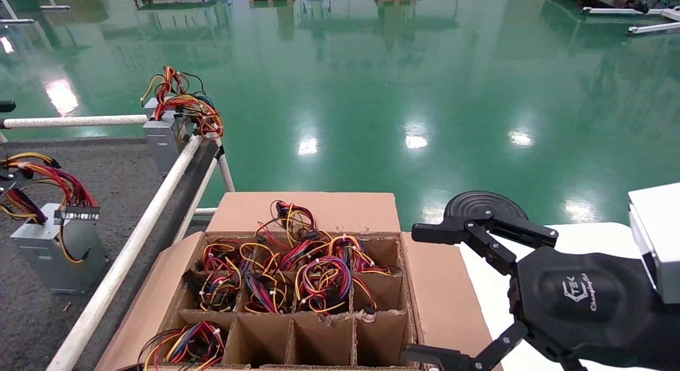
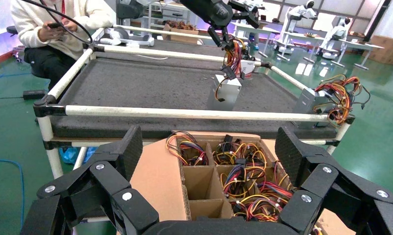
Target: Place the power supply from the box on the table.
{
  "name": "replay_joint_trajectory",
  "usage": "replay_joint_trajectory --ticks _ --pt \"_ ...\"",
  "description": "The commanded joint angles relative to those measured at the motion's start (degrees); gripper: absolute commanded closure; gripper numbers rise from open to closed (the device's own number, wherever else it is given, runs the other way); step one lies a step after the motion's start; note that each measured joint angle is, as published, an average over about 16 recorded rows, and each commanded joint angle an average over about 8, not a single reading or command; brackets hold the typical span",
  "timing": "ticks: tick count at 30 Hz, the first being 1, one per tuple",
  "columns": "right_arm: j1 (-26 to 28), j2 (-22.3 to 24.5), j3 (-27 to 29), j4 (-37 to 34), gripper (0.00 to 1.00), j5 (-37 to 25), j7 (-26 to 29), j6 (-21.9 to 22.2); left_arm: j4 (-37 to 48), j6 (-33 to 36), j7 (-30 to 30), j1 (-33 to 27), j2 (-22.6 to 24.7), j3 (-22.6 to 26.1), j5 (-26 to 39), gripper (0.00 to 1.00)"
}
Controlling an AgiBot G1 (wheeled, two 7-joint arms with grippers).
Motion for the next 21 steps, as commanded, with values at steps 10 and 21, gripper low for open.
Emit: replay_joint_trajectory --ticks 10,21 --pt "0.0 0.0 0.0 0.0 0.00 0.0 0.0 0.0 0.0 0.0 0.0 0.0 0.0 0.0 0.0 0.00" --pt "0.0 0.0 0.0 0.0 0.00 0.0 0.0 0.0 0.1 0.1 -0.1 0.1 0.0 0.0 0.0 0.00"
